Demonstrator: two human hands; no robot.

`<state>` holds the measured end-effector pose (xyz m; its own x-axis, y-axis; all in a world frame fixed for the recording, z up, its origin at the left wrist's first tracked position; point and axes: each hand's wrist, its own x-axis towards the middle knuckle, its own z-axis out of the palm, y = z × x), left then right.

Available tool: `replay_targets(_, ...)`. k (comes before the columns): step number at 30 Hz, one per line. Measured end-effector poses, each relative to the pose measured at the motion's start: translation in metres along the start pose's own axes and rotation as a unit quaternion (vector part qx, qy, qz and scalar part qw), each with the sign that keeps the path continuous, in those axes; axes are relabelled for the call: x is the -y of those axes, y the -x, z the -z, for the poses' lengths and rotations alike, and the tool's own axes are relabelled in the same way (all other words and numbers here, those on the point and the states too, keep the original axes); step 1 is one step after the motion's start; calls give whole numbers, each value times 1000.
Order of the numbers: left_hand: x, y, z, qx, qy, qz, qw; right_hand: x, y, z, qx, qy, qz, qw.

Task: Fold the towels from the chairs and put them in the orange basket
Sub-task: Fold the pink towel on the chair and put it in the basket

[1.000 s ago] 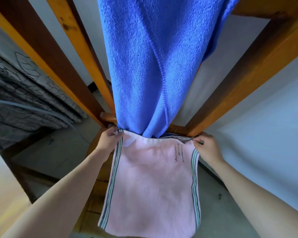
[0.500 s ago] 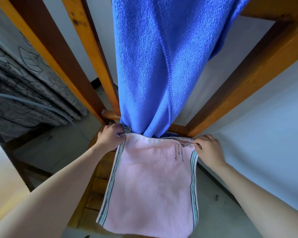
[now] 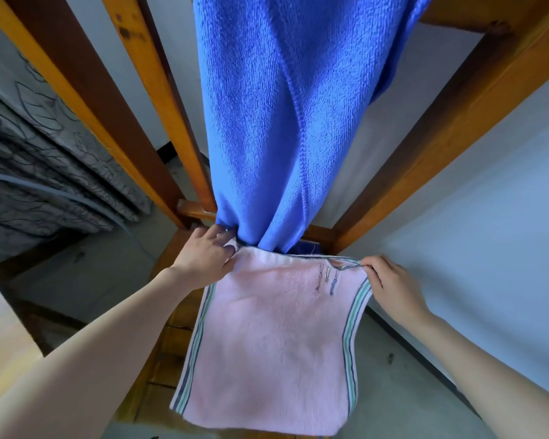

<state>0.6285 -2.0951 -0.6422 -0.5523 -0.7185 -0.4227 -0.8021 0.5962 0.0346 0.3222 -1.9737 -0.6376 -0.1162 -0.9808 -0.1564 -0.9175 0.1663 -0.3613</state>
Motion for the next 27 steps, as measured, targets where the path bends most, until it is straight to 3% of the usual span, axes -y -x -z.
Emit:
replay_targets(6,-4,-8,7,83,25,40,995,0,14,2,5,-21,-15,1000)
replay_targets(14,-10,-8,18,82,-55,-52,994,5,23,9,0,-30,-23,999)
replay_targets(21,5,10,22,66,-32,8,997,8,25,19,57,-18,-66,996)
replay_targets(27,12,42,31,41,60,36,997,15,27,25,121,38,-66,990)
